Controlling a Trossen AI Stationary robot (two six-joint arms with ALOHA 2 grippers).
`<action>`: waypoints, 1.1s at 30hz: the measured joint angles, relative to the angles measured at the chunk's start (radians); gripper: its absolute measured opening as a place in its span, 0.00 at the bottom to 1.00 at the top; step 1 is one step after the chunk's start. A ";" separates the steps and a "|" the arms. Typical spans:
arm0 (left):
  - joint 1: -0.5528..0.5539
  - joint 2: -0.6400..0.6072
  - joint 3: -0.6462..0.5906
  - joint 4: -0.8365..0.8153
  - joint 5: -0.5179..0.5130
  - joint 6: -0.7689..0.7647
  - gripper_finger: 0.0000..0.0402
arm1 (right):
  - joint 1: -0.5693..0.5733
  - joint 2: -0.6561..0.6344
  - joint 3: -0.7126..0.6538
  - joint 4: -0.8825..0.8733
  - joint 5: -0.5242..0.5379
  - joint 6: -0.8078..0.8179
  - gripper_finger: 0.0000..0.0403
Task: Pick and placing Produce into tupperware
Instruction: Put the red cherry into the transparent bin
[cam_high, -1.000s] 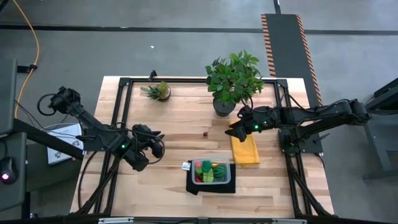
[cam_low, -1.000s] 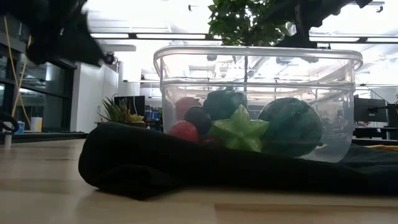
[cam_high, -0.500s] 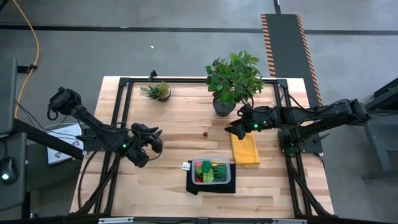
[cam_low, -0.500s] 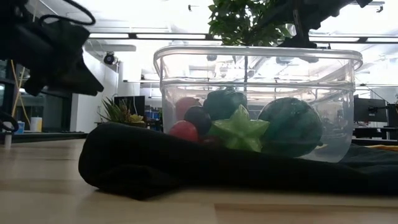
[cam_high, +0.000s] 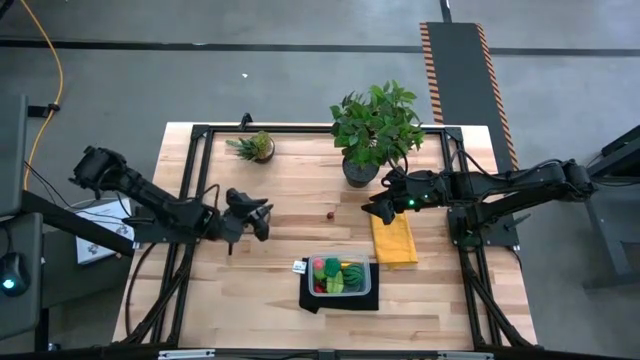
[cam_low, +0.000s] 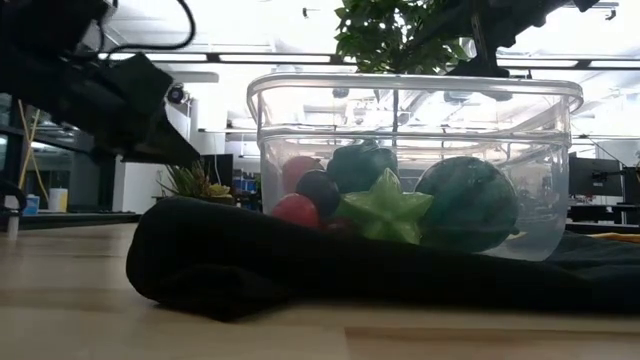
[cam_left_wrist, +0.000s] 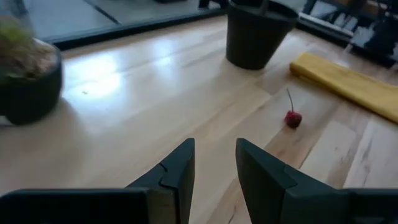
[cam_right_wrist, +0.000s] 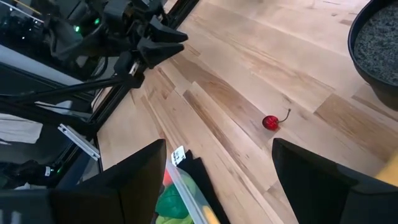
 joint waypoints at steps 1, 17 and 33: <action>0.024 0.000 -0.003 0.018 0.039 0.017 0.26 | 0.000 0.000 0.000 0.000 0.000 -0.004 0.70; 0.264 0.248 -0.011 0.473 0.472 0.370 0.26 | 0.010 0.000 0.000 -0.003 0.000 -0.039 0.70; 0.319 0.604 0.147 0.673 0.643 0.562 0.27 | 0.023 0.000 0.000 -0.021 -0.002 -0.042 0.70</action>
